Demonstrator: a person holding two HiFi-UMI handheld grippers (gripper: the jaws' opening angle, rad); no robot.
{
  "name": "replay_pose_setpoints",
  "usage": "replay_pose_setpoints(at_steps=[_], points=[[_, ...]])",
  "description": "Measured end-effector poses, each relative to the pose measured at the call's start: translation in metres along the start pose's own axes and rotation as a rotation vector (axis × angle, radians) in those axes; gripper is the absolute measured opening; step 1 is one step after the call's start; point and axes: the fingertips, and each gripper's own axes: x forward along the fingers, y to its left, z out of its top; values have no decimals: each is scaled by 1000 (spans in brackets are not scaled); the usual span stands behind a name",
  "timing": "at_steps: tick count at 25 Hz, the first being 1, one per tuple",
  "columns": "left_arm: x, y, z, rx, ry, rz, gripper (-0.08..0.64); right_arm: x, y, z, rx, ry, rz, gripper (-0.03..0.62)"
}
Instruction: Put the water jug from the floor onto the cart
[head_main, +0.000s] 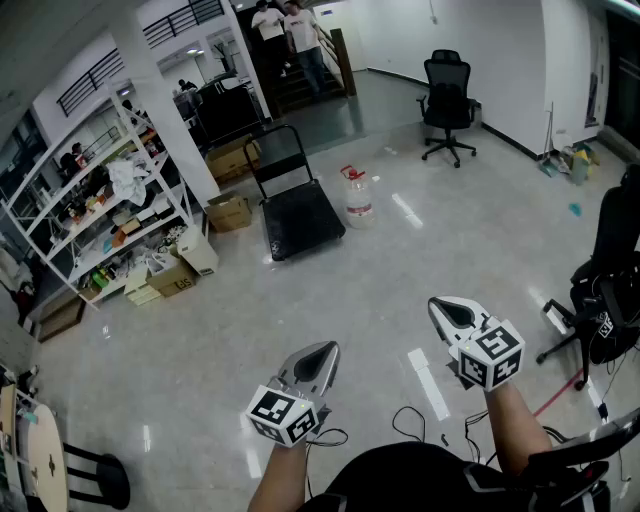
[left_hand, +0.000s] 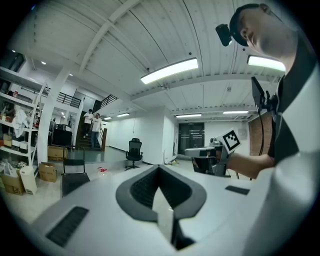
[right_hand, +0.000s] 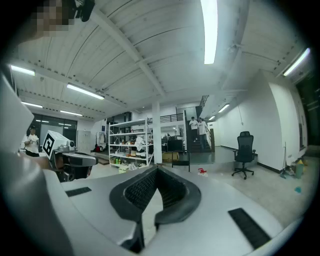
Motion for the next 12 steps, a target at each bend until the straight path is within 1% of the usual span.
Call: replay_pose_setpoints(at_steps=[12], points=[[18,-3,1,5,0,17,-3,0,-17,-1,-13,-5,6,-2]])
